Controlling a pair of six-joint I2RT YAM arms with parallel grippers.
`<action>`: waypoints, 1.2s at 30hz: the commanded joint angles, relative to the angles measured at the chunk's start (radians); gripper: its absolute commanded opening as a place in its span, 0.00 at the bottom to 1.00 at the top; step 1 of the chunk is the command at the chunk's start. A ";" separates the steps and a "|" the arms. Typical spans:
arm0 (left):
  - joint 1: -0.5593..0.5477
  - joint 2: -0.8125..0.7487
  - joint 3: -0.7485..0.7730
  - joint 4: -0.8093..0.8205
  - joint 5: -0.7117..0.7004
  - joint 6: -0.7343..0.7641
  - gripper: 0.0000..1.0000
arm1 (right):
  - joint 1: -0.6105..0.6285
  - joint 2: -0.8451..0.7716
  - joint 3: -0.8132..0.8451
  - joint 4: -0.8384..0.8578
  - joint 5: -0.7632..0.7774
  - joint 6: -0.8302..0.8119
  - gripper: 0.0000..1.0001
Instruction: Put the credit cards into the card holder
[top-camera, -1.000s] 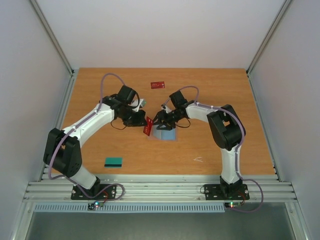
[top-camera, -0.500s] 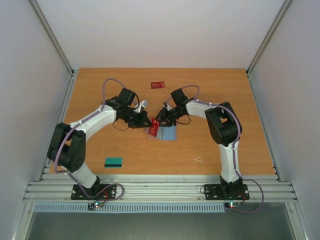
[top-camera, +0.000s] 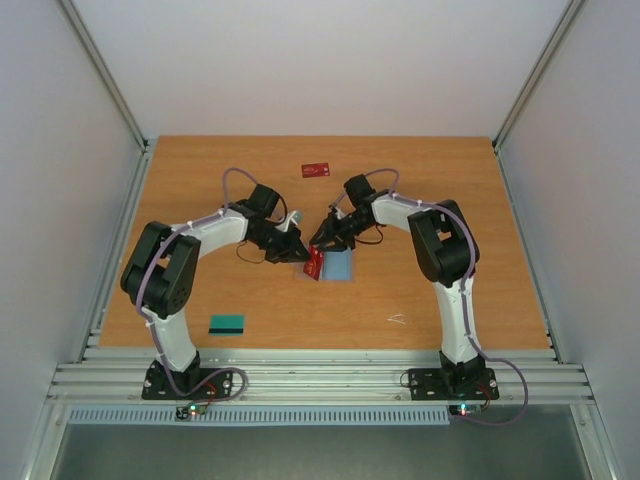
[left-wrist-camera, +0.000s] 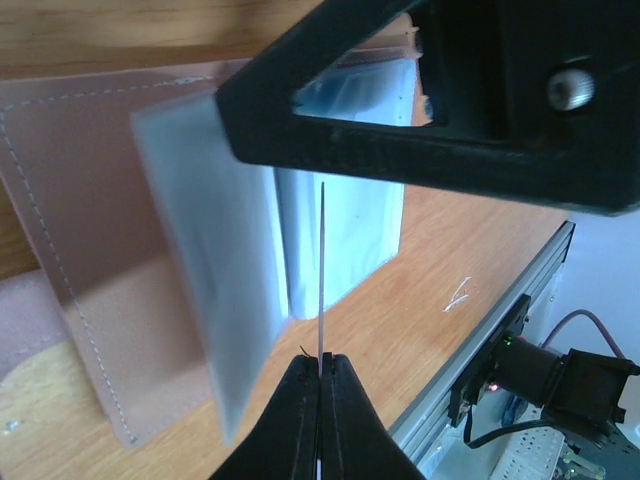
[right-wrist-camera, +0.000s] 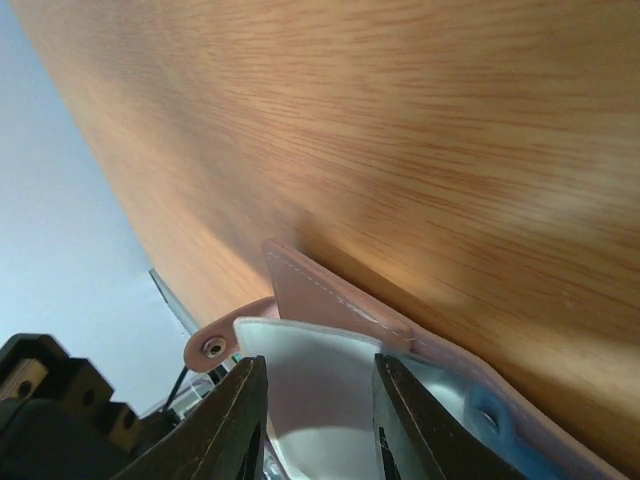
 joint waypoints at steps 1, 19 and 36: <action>0.002 0.035 0.023 0.070 0.015 0.007 0.00 | -0.039 -0.019 0.038 -0.053 -0.025 -0.037 0.32; 0.002 0.100 0.039 0.163 0.052 0.031 0.00 | -0.140 -0.225 -0.091 -0.245 0.075 -0.255 0.45; 0.002 0.142 0.037 0.196 0.085 0.059 0.00 | -0.142 -0.225 -0.248 -0.185 0.094 -0.268 0.42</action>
